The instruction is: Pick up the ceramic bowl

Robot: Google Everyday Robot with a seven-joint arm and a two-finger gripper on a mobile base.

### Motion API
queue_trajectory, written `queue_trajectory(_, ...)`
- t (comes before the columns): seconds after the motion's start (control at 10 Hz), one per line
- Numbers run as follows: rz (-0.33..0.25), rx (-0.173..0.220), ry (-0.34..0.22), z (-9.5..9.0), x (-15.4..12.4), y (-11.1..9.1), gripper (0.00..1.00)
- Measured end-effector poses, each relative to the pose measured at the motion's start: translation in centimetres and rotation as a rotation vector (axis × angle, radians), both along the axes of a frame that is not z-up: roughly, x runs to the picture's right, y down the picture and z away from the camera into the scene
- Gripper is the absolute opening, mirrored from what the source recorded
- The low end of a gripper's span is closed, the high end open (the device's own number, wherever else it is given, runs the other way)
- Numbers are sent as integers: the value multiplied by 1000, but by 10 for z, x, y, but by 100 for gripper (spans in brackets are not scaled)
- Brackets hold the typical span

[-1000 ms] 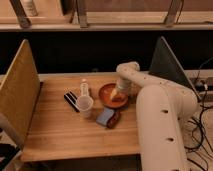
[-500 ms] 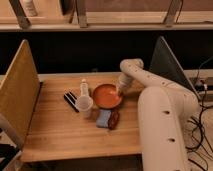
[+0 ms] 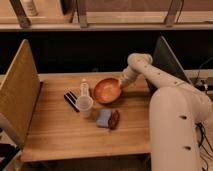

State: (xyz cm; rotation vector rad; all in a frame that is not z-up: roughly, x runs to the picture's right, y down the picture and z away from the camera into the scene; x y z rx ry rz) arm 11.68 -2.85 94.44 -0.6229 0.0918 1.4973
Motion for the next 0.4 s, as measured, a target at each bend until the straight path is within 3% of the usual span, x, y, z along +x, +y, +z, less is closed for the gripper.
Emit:
queue_trajectory(0.2, 41, 78, -22, -22, 7, -26, 0)
queue_trajectory(0.4, 68, 131, 1, -38, 23, -42, 0)
